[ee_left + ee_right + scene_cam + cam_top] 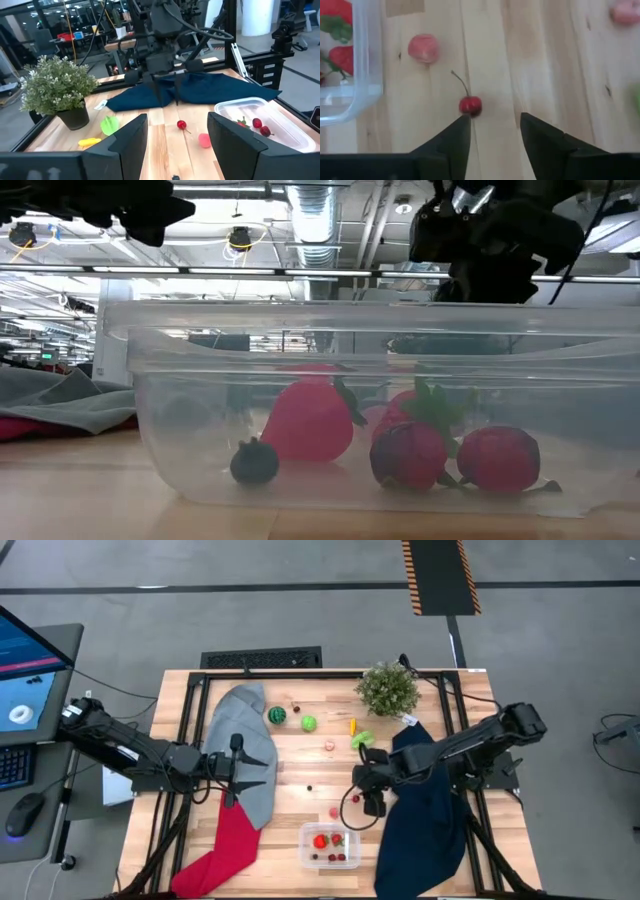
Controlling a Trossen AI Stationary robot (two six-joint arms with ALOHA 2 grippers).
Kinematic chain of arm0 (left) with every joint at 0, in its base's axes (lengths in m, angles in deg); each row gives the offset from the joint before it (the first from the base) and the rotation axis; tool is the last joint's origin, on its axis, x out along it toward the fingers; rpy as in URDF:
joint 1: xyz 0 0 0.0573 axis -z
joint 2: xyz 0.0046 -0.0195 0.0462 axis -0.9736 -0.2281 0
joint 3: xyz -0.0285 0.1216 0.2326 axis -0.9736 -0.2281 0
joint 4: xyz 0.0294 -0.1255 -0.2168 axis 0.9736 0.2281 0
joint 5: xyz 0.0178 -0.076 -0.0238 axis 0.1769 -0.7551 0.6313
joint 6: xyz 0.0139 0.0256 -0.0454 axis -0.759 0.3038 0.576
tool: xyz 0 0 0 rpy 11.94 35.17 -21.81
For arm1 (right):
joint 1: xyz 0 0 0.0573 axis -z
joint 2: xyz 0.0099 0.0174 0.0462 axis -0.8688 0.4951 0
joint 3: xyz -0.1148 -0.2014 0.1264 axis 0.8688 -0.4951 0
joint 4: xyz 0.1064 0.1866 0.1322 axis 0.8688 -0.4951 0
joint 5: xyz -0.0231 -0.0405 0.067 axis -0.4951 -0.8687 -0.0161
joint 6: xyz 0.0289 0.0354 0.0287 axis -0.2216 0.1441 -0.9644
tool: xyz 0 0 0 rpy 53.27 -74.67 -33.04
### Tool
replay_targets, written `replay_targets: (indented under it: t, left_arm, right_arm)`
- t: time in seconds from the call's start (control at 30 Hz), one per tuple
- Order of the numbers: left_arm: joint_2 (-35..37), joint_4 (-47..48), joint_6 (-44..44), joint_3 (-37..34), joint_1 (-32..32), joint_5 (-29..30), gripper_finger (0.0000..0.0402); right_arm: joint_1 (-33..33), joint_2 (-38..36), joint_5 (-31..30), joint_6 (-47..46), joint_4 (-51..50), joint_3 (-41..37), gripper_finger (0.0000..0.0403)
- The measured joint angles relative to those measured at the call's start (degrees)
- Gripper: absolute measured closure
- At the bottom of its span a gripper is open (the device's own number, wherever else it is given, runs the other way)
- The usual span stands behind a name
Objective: Pick and placing Produce into tupperware
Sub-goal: Put the cherry into the transparent bin
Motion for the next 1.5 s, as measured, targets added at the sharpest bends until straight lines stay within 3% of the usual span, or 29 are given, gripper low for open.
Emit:
replay_targets:
  t: [0.2, 0.67, 1.5]
  left_arm:
    - [-0.04, 0.02, 0.17, 0.0, -0.02, 0.01, 0.0203]
    - [-0.04, 1.78, 3.04, 0.02, -0.02, -0.02, 0.0203]
    - [0.74, 0.11, 1.77, 0.09, -0.02, 0.71, 0.0203]
  right_arm:
    - [0.0, 3.85, 1.27, 3.04, 3.32, 0.04, 0.0218]
    - [0.28, 4.07, -0.5, 9.31, 11.59, 0.07, 0.0254]
    - [-0.43, 11.64, 2.94, 7.89, 12.79, 0.05, 0.027]
